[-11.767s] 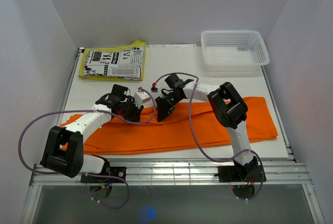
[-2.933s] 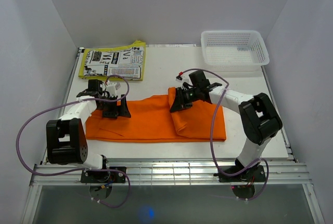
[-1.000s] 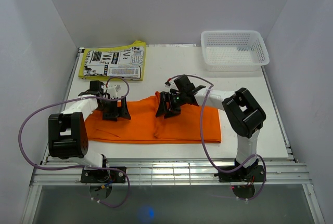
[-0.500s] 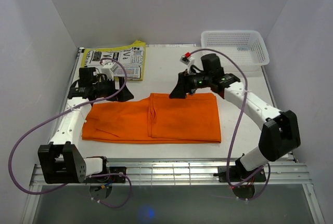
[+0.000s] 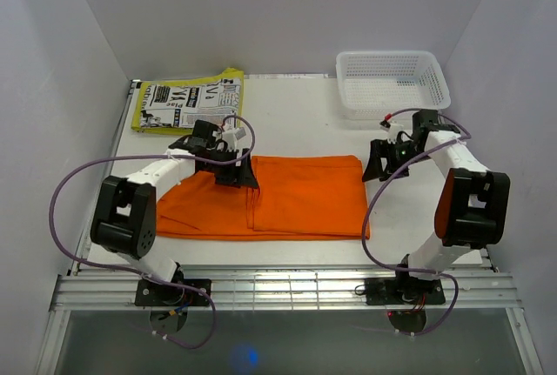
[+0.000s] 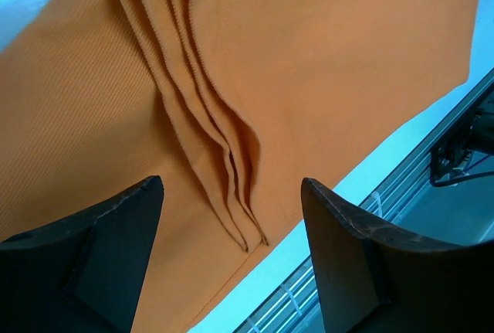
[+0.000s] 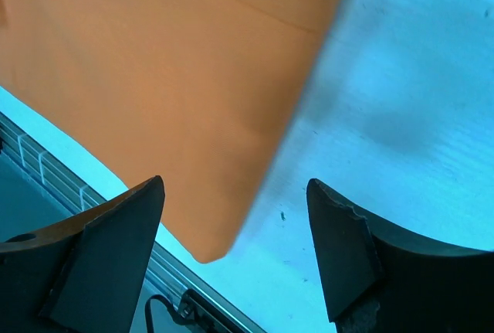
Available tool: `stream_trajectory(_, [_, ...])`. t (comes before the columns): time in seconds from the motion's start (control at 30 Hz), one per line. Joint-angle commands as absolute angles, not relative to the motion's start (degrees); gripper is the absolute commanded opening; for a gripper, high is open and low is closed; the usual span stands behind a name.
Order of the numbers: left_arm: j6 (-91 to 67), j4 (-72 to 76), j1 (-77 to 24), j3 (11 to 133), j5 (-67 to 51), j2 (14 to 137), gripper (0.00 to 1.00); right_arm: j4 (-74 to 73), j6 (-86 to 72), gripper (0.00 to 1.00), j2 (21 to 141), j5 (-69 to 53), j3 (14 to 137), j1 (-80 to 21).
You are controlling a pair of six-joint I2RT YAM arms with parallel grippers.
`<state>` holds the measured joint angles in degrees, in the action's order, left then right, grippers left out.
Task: Fold and stack the trousers
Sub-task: Fold the trousers
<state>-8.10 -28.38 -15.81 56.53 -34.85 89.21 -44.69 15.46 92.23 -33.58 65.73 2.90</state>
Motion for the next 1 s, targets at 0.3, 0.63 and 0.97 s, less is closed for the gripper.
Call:
stream_trajectory(0.3, [-13.27, -26.81, -21.44, 57.13, -34.19, 97.82, 0.73, -48.78, 20.92, 0.84, 100.19, -34.71, 63.63, 6.24])
stream_trajectory(0.63, [-14.77, -27.33, -22.32, 58.53, -39.99, 97.83, 0.17, -47.20, 19.69, 0.84, 101.78, -35.33, 63.37, 6.24])
stream_trajectory(0.97, [-14.06, -38.49, -22.15, 60.56, -45.79, 91.41, 0.00, -46.93, 19.60, 0.85, 101.87, -33.84, 63.63, 6.24])
